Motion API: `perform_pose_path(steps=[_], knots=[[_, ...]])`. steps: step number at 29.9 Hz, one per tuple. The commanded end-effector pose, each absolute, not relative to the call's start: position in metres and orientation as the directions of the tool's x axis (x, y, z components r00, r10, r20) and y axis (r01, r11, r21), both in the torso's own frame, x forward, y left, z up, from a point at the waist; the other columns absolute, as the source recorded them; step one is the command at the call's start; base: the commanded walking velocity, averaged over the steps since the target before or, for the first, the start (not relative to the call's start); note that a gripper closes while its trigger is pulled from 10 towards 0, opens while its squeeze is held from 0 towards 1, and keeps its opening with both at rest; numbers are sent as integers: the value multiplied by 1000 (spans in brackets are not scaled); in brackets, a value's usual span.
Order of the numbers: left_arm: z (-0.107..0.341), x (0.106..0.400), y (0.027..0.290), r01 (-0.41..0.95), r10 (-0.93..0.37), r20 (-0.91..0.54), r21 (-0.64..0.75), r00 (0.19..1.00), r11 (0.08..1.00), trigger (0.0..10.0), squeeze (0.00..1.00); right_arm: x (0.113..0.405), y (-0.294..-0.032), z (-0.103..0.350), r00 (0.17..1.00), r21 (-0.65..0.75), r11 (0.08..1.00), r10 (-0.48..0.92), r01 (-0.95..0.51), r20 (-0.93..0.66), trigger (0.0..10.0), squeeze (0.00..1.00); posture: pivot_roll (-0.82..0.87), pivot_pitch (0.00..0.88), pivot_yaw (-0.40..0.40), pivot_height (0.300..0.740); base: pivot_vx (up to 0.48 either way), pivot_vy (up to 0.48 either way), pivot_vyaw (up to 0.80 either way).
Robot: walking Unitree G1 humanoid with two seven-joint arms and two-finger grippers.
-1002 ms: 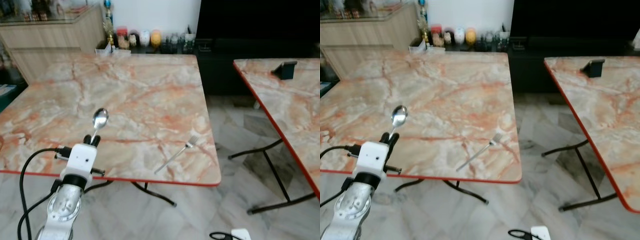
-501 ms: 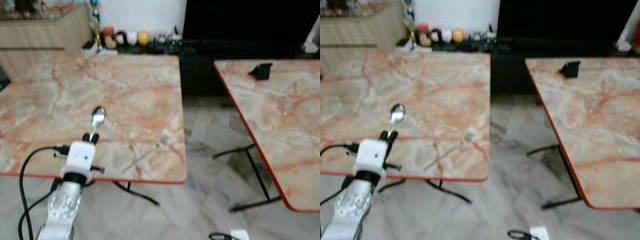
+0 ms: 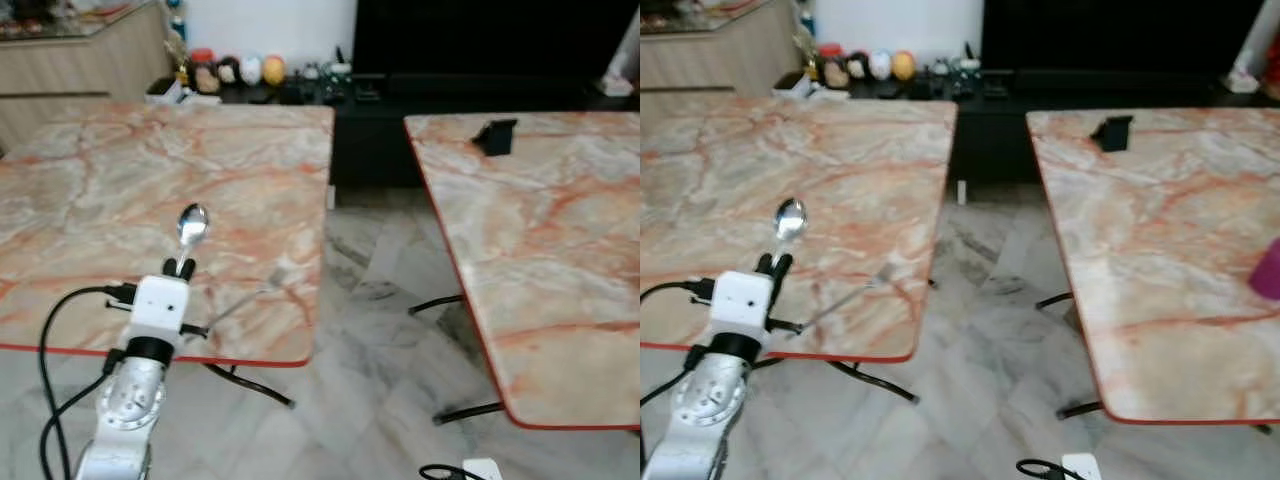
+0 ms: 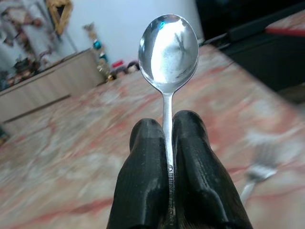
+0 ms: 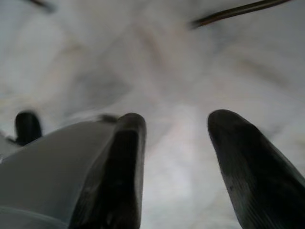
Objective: Setting the table
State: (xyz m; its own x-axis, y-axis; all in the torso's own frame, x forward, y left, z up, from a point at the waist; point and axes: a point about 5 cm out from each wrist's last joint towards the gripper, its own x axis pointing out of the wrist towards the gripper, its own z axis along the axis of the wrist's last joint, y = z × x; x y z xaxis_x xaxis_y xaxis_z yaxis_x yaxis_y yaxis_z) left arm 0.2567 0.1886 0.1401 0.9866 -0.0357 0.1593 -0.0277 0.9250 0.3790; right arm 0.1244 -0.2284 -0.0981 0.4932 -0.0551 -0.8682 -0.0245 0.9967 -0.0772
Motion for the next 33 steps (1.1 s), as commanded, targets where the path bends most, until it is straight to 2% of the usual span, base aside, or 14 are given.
perform_pose_path(steps=[1,16,22,33], knots=[[145,258,196,-58,-13,177,389,984,919,10000,0,129,-222,-98,502,-63,998,-41,-27,-864,10000,0,22,0,-1,732,0,-371,0],[146,259,196,-58,-15,180,392,984,918,10000,0,128,-221,-99,493,-66,998,-45,-24,-869,10000,0,21,0,3,732,0,-375,0],[147,261,196,-60,-15,185,392,983,918,10000,0,127,-221,-99,490,-63,998,-41,-29,-871,10000,0,20,0,2,732,0,-374,-697],[149,260,198,-68,-11,195,393,981,917,10000,0,126,-221,-99,489,-71,997,-43,-38,-871,10000,0,19,0,3,732,0,-372,0]])
